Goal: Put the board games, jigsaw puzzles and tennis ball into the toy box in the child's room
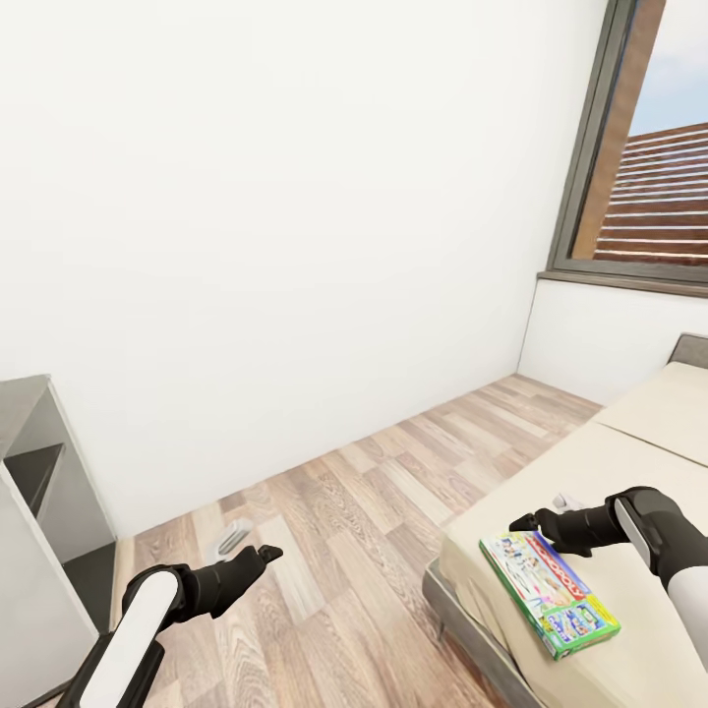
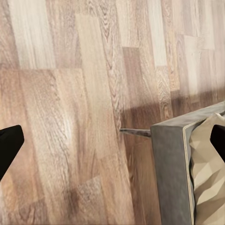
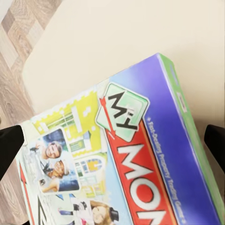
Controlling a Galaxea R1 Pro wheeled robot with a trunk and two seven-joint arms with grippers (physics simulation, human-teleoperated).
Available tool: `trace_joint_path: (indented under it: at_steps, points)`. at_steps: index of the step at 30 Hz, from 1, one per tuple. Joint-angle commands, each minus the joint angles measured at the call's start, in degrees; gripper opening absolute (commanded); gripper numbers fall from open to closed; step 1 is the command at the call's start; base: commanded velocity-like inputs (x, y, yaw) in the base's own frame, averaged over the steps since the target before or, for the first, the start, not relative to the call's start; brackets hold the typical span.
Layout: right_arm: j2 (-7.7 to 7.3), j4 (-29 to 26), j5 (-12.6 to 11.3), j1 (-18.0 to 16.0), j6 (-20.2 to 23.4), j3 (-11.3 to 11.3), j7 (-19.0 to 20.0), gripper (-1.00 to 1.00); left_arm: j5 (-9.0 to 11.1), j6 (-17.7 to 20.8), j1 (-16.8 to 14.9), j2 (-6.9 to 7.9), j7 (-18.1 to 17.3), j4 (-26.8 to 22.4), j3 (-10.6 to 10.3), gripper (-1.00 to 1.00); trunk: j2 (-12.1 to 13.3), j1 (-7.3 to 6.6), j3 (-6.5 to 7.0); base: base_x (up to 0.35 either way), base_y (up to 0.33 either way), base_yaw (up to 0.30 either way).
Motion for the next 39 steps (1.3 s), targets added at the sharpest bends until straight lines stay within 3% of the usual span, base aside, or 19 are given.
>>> trace_joint_path:
  at_steps: [1, 39]
  points:
    - [0.04, 0.02, -0.07, 0.04, 0.39, -0.13, 0.11, 1.00, 0.59, -0.03, -0.06, 0.04, 0.60, -0.05, -0.10, 1.00, -0.02, 0.00, -0.08, 0.000, 0.000, 0.088]
    - [-0.06, -0.06, -0.04, 0.04, 0.39, -0.13, 0.08, 1.00, 0.42, -0.03, -0.06, 0.05, 0.60, -0.05, -0.04, 1.00, -0.02, 0.00, -0.08, 0.000, 0.000, 0.015]
